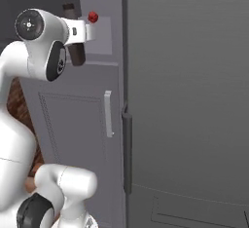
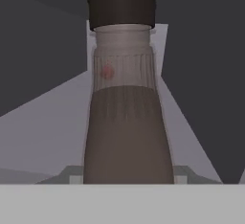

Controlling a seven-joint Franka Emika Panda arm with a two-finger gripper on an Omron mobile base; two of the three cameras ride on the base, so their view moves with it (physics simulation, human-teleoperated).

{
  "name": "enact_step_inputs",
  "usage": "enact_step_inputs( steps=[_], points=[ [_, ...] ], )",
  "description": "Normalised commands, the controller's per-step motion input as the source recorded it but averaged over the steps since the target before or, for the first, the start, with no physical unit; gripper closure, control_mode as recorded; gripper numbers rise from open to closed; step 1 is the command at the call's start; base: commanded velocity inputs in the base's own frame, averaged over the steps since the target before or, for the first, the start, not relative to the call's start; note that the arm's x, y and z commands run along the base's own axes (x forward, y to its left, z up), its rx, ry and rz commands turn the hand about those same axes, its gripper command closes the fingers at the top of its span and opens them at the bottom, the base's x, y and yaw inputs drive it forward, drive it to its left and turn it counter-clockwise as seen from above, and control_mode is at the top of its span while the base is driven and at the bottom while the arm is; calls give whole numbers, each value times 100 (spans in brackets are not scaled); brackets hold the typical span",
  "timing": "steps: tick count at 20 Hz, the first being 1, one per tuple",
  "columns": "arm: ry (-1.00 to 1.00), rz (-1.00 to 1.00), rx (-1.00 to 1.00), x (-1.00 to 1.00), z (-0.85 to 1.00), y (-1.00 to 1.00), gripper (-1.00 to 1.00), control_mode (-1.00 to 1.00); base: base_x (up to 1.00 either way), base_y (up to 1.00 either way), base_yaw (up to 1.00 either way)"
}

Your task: Pick the ketchup and syrup bottle from the counter and place them in the cabinet.

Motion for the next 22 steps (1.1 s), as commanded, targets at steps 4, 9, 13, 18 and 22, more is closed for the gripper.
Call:
enact_step_inputs(
  steps=[4,9,13,18,22],
  points=[
    [-4,0,0,24,26,0,100,-100,0,0,0],
    [-5,0,0,21,22,0,100,-100,0,0,0],
    [-6,0,0,21,12,0,100,-100,0,0,0],
    [-5,0,0,26,0,0,100,-100,0,0,0],
    [-3,0,0,26,0,0,100,-100,0,0,0]
  ],
)
